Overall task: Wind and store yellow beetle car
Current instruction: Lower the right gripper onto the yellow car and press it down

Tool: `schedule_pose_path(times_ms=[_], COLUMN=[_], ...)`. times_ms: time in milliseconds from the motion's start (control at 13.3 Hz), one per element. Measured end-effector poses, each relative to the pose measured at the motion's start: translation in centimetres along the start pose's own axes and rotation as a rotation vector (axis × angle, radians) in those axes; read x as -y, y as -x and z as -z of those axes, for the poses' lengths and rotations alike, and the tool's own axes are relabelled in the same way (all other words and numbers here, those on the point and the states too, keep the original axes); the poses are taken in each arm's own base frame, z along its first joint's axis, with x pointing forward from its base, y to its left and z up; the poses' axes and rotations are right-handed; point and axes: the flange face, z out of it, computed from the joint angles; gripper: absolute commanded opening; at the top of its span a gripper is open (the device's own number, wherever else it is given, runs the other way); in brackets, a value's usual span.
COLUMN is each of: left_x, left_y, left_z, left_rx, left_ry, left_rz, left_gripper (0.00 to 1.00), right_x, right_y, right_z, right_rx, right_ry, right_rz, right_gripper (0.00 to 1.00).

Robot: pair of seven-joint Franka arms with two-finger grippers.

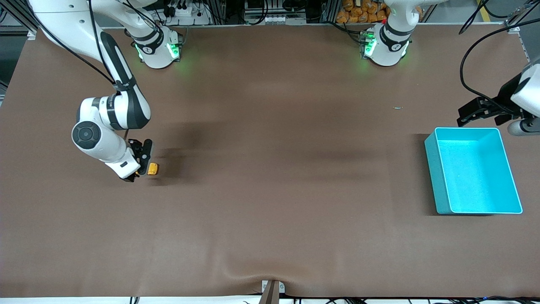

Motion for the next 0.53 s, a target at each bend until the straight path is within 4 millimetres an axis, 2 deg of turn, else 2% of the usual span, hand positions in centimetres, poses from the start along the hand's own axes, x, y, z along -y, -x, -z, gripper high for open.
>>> schedule_pose_path(times_ms=[151, 377, 528], left_x=[0.8, 1.0, 2.3], left_y=[-0.1, -0.1, -0.1], left_z=[0.0, 0.0, 0.0], left_rx=[-0.001, 0.000, 0.001], left_ry=[0.000, 0.000, 0.000], left_rz=[0.010, 0.012, 0.036], left_gripper=[1.00, 1.00, 1.00], right_x=[0.1, 0.8, 0.8], right_y=[0.5, 0.7, 0.7], right_z=[-1.2, -3.5, -3.9], right_rx=[-0.001, 0.003, 0.004], right_ry=[0.016, 0.015, 0.016], right_rz=[0.007, 0.011, 0.012], right_gripper=[0.92, 0.86, 0.76])
